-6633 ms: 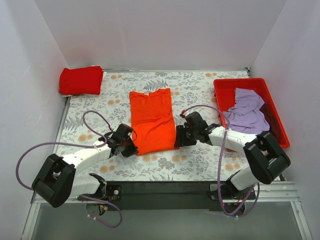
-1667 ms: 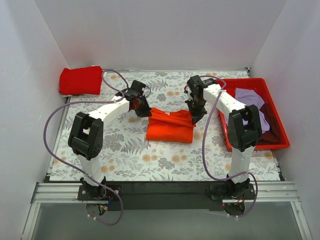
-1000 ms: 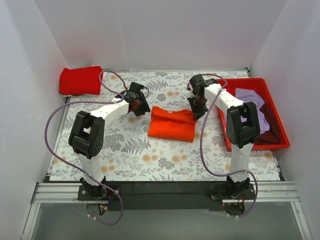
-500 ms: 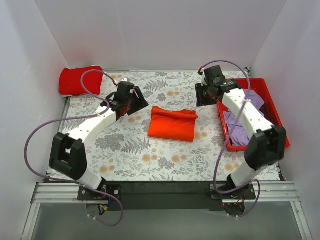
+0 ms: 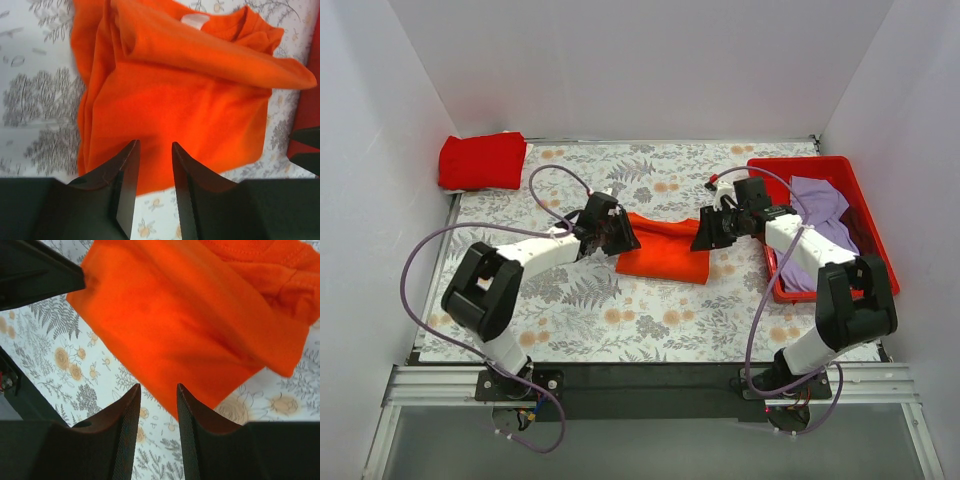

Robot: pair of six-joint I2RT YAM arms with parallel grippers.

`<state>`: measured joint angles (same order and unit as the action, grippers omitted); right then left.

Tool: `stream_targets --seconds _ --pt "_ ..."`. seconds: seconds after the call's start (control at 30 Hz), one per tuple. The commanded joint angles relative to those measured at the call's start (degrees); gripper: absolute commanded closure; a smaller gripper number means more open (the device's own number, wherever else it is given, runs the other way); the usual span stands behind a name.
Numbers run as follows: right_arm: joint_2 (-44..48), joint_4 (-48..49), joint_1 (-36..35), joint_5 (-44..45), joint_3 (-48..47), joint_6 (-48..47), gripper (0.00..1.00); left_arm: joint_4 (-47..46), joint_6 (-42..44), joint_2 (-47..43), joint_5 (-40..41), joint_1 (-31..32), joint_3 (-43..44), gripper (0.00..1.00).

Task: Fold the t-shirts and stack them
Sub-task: Fold the tshirt

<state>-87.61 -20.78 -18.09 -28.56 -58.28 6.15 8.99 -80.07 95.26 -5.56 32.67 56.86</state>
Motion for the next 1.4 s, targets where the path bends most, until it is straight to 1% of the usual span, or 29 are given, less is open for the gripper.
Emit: stream_targets --seconds 0.0,0.13,0.17,0.3,0.33,0.43,0.5,0.57,0.63,0.67,0.7,0.73,0.77,0.8,0.83,0.87,1.03,1.07,1.13,1.17,1.23,1.27,1.33,1.37 --pt "-4.1 8.8 2.3 -6.6 -2.1 -1.4 0.59 -4.5 0.9 4.3 -0.8 -1.4 5.8 0.7" --pt "-10.6 11.1 6.0 -7.8 -5.3 -1.1 0.59 -6.2 0.7 11.1 -1.8 -3.7 10.9 0.72" --pt "-12.2 11.4 7.3 -7.9 -7.5 -0.9 0.59 -6.2 0.6 13.8 -2.1 -4.7 13.1 0.72" --pt "-21.7 12.7 9.4 -9.3 -14.1 0.8 0.6 -6.4 -0.8 20.0 -3.8 -7.5 17.6 0.73" --pt "-23.3 12.8 9.7 -10.7 -15.9 2.4 0.61 -6.4 -0.9 21.1 -4.2 -8.1 18.4 0.72" --pt "-27.3 14.0 10.8 -13.8 -21.2 6.3 0.61 -6.2 -1.2 22.8 -5.1 -9.2 19.5 0.72" --pt "-28.0 14.2 10.9 -13.9 -23.2 7.7 0.6 -5.9 -1.1 22.4 -5.1 -9.5 19.3 0.71" --pt "-26.7 15.1 10.9 -15.0 -23.0 9.7 0.6 -5.7 -1.1 20.5 -5.2 -9.6 18.6 0.68" --pt "-24.9 17.4 10.9 -16.7 -20.3 11.2 0.6 -5.8 -1.4 17.2 -5.9 -9.5 17.5 0.66" --pt "-23.8 18.9 10.9 -17.1 -18.9 12.1 0.6 -6.0 -1.5 15.9 -6.1 -9.6 17.1 0.62" --pt "-21.1 20.2 10.9 -18.5 -17.2 14.4 0.6 -6.2 -1.8 14.7 -6.4 -9.6 16.5 0.61" --pt "-19.8 25.0 10.9 -19.3 -13.4 15.7 0.6 -6.7 -2.0 11.7 -6.7 -9.6 14.8 0.59" --pt "-17.4 27.6 10.8 -21.0 -11.4 19.4 0.59 -7.3 -2.3 10.4 -7.1 -9.6 13.8 0.57" --pt "-16.5 29.6 10.9 -21.4 -7.8 21.0 0.58 -8.1 -2.9 8.9 -7.4 -9.5 12.5 0.57" --pt "-15.3 32.6 10.5 -21.9 -6.6 22.1 0.58 -8.6 -3.2 6.9 -8.1 -9.5 10.1 0.56" --pt "-15.0 33.4 10.3 -22.2 -5.5 23.4 0.58 -10.3 -3.5 5.8 -8.2 -9.5 8.7 0.56" --pt "-13.6 34.7 7.0 -21.8 0.9 23.6 0.57 -12.7 -6.6 2.3 -9.8 -9.1 -0.8 0.56" --pt "-13.1 34.8 6.4 -21.3 2.0 23.3 0.57 -13.5 -6.9 0.7 -10.0 -8.8 -4.6 0.56" --pt "-12.2 35.0 4.9 -20.6 4.7 21.9 0.57 -15.7 -8.3 -0.9 -9.5 -8.0 -8.8 0.56" --pt "-11.6 35.3 4.6 -20.3 7.5 21.5 0.57 -16.5 -8.7 -1.9 -9.3 -7.5 -12.3 0.56" --pt "-11.0 37.1 4.1 -20.0 10.5 21.3 0.57 -18.2 -9.6 -2.5 -8.8 -6.4 -15.0 0.57" --pt "-11.0 37.9 4.2 -19.6 13.6 21.2 0.57 -18.6 -10.8 -2.5 -8.2 -6.0 -17.7 0.57" --pt "-11.7 38.5 4.3 -18.3 15.9 19.5 0.57 -19.4 -12.6 -2.5 -7.5 -5.8 -20.5 0.6" --pt "-12.1 38.5 4.5 -17.2 17.7 19.0 0.58 -20.0 -15.2 -2.5 -7.3 -5.8 -22.0 0.62"
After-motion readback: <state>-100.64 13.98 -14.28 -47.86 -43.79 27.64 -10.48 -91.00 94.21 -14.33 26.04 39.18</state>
